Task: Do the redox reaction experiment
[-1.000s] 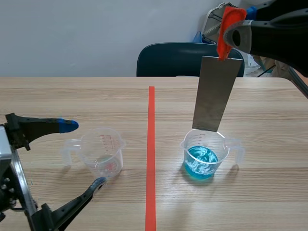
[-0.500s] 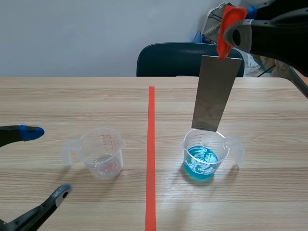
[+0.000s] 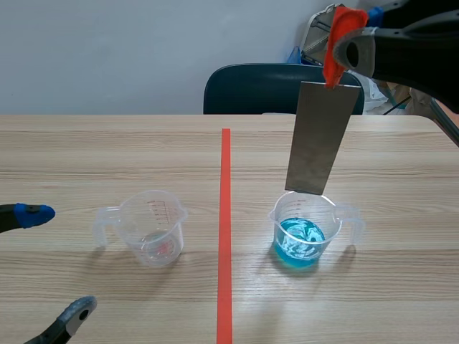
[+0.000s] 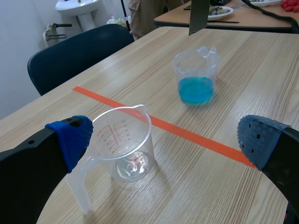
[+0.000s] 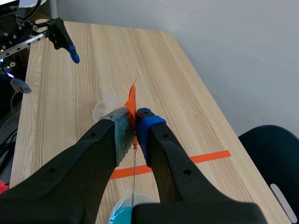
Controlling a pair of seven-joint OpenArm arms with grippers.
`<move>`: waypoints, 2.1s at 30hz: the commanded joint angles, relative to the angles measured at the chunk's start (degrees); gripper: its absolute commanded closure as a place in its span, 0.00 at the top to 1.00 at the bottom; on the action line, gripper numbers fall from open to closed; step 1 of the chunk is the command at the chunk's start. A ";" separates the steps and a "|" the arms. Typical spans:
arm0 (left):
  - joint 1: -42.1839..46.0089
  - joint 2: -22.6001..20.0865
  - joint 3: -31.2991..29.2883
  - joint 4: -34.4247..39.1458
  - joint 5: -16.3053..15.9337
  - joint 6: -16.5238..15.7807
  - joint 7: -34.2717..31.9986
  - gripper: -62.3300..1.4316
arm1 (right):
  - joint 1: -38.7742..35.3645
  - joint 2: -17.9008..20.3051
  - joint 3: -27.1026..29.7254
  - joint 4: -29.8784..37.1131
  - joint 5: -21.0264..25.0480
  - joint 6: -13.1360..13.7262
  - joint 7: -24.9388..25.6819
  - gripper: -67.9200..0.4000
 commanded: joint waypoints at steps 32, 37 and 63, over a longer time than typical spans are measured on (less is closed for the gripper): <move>0.48 -3.41 -1.03 -0.52 -0.50 0.76 -5.14 1.00 | 0.70 0.50 1.25 0.13 0.83 0.39 1.16 0.02; 0.50 -3.41 -2.08 -2.69 -0.48 0.76 -6.16 1.00 | 0.70 0.50 1.25 0.13 0.83 0.39 1.55 0.02; 2.21 -3.41 -3.43 -11.32 -0.48 0.76 -14.03 1.00 | 0.70 0.50 1.25 0.13 0.81 0.39 1.90 0.01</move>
